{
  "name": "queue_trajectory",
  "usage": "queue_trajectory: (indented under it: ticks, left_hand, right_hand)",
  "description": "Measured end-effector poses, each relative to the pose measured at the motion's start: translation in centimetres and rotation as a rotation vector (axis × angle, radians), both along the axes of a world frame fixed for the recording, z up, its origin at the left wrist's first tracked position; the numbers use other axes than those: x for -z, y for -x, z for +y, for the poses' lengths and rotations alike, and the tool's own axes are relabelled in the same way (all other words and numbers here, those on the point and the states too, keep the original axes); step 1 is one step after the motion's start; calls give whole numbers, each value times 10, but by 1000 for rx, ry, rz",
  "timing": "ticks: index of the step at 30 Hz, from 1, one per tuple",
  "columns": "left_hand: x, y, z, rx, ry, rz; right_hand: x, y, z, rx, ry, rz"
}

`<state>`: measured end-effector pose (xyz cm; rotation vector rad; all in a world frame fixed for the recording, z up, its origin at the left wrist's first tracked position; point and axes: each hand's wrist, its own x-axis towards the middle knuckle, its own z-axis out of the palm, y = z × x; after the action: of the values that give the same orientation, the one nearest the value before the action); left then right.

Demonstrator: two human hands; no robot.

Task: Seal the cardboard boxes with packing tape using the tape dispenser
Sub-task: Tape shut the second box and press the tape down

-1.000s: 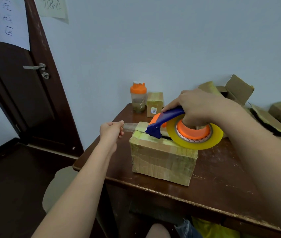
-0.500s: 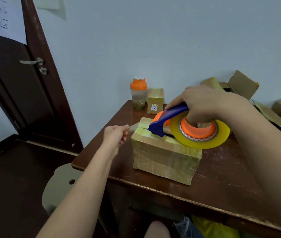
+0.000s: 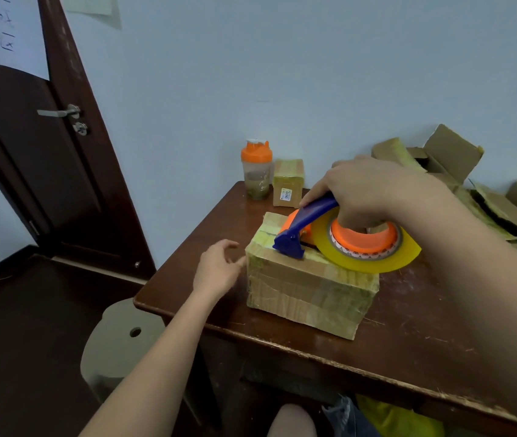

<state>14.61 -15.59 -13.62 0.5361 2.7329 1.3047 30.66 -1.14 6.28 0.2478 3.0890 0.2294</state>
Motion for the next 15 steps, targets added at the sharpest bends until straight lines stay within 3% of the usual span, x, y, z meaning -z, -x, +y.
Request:
queue_trajectory:
  ticks: [2,4,7,15]
  left_hand:
    - [-12,-5,-3,-54,-322,62]
    - [-29,-18,-1,107,-581,-23]
    - [-39,-35,1,355,-483,-36]
    - [-41,-31,7,315,-273,45]
  right_hand:
    - [0,-1,1,1,-2,0]
    - [0,0,1,2,-10,0]
    - [2,3,-1,-1,-34,7]
    - [-7,-8,25,15,259,8]
